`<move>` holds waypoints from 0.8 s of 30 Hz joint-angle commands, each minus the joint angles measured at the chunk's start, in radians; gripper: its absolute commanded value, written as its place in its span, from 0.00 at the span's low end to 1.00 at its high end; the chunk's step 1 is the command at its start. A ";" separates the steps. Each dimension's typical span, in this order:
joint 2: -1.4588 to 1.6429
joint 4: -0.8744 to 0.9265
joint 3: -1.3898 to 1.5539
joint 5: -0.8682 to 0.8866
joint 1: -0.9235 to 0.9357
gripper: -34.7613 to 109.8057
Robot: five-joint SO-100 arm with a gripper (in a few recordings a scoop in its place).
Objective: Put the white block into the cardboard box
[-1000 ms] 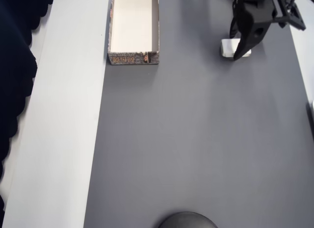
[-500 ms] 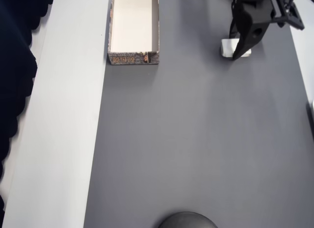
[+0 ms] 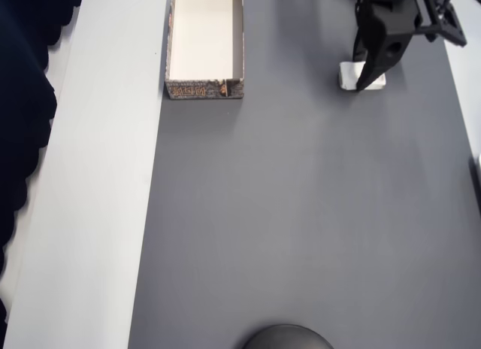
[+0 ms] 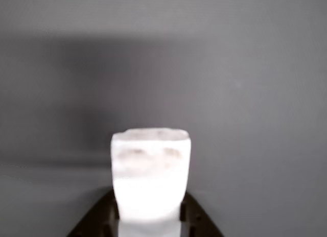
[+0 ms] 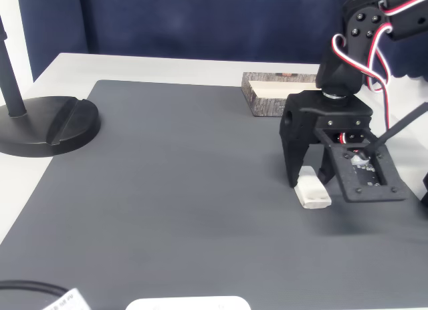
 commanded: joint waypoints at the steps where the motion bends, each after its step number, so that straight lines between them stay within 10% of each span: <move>1: 0.006 -0.012 0.002 -0.034 0.008 0.24; 16: 0.232 0.256 -0.146 -0.261 0.098 0.23; 24: 0.262 0.318 -0.227 -0.836 0.152 0.23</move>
